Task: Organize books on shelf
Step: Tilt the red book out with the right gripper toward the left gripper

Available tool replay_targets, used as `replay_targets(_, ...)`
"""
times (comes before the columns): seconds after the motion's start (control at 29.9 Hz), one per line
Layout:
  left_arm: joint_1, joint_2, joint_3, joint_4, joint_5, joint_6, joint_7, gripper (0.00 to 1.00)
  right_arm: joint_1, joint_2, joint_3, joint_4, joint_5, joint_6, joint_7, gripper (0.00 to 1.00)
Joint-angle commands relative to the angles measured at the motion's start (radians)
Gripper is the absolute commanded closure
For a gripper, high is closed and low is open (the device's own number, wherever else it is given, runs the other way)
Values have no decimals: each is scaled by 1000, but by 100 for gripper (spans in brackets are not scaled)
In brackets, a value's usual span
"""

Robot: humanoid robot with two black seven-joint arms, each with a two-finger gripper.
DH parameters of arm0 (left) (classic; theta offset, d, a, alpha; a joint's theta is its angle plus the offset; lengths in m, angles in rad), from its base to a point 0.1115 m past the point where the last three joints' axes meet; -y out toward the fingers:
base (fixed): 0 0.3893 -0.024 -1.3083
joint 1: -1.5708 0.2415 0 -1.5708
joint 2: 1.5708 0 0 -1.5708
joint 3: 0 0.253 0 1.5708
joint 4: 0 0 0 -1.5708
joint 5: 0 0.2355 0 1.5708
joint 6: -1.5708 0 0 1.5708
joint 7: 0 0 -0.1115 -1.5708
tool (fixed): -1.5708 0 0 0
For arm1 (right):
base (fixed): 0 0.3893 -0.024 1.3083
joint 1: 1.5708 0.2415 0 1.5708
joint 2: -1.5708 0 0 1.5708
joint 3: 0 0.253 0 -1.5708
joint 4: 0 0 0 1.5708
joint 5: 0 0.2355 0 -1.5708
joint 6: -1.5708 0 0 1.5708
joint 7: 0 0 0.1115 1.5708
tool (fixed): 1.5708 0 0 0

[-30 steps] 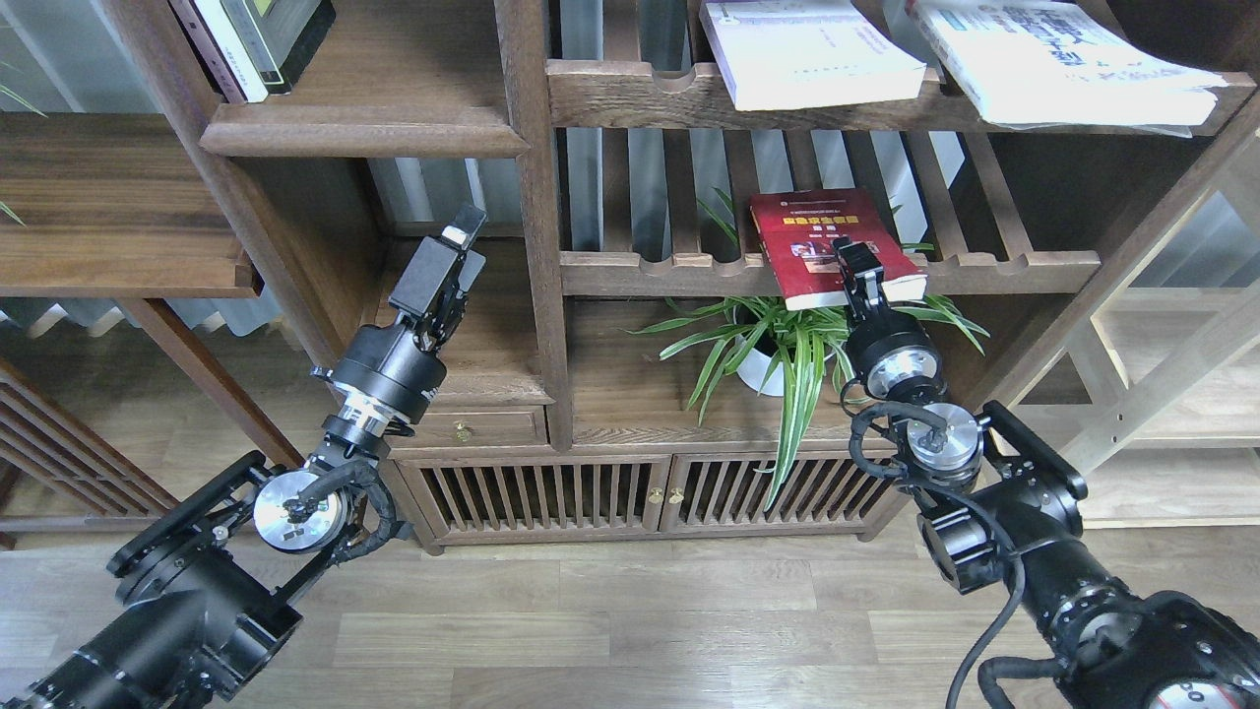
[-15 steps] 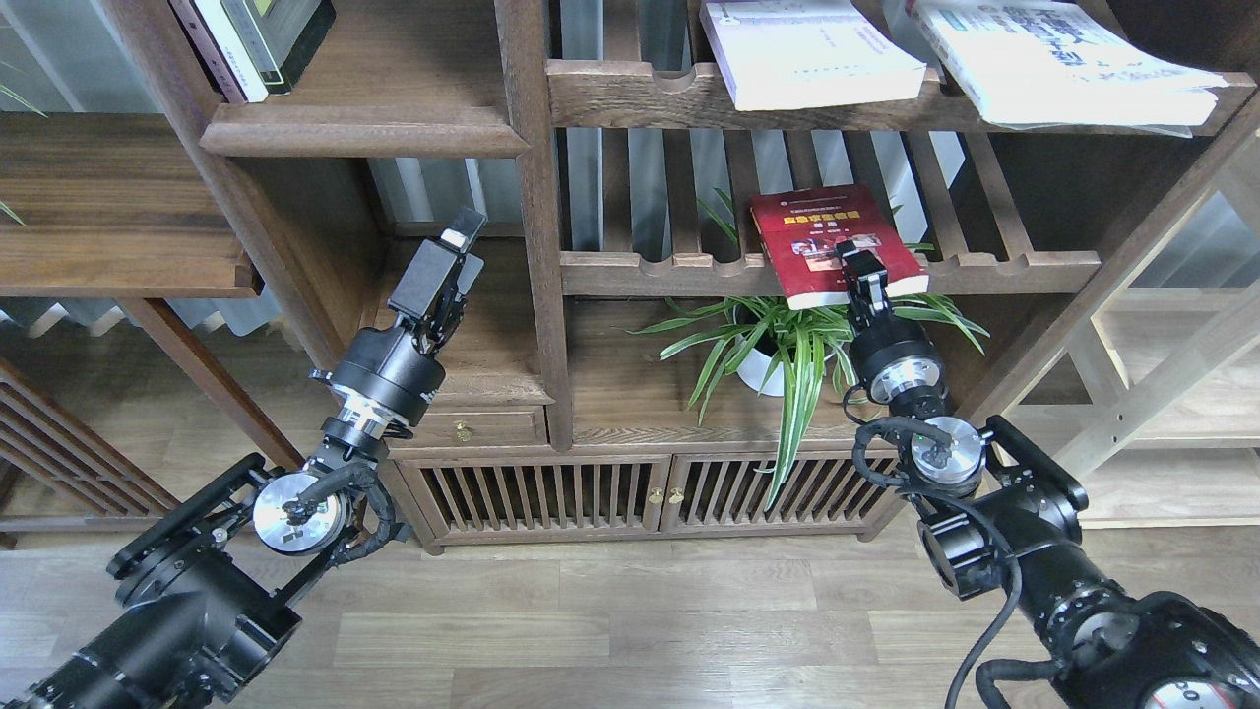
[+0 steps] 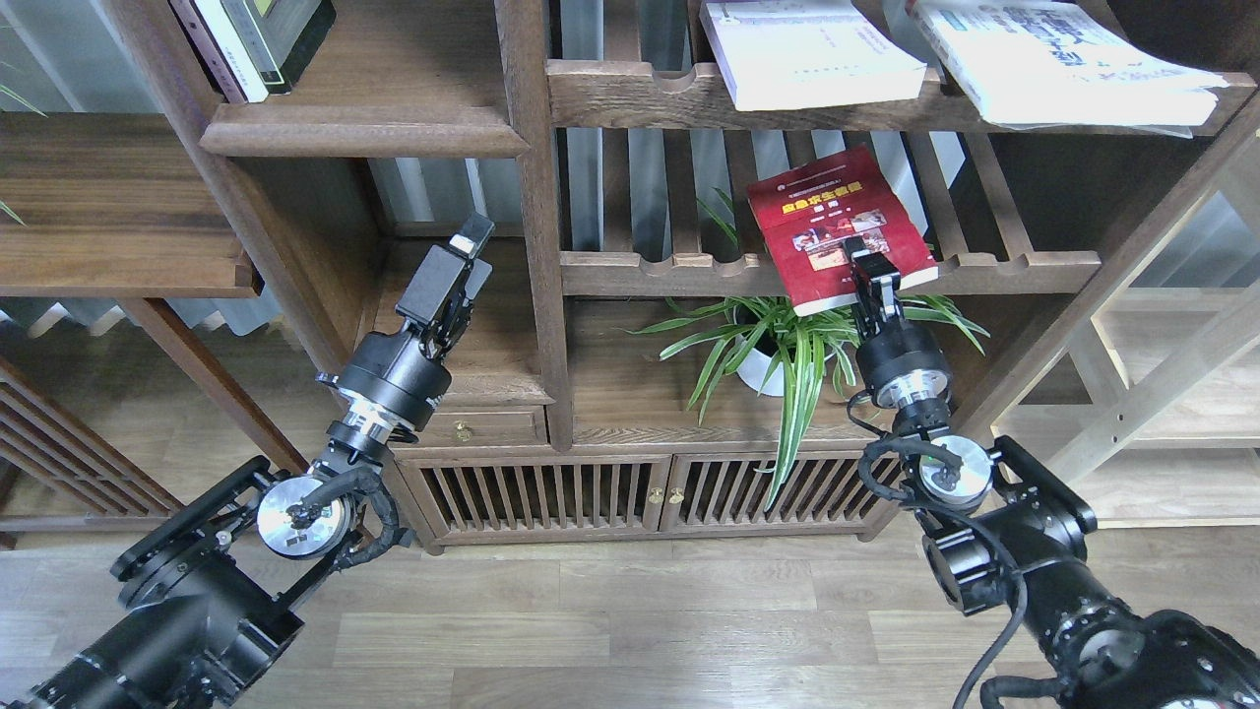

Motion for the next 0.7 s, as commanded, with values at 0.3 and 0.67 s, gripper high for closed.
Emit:
replay_targets(0.3, 5, 2, 8, -9, 1, 0, 1, 1, -126, -26, 1, 120, 14, 17, -9, 96)
replay_targets(0.67, 43, -7, 31, -27, 49, 0, 1, 1, -256, -78, -33, 303, 54, 17, -10, 96)
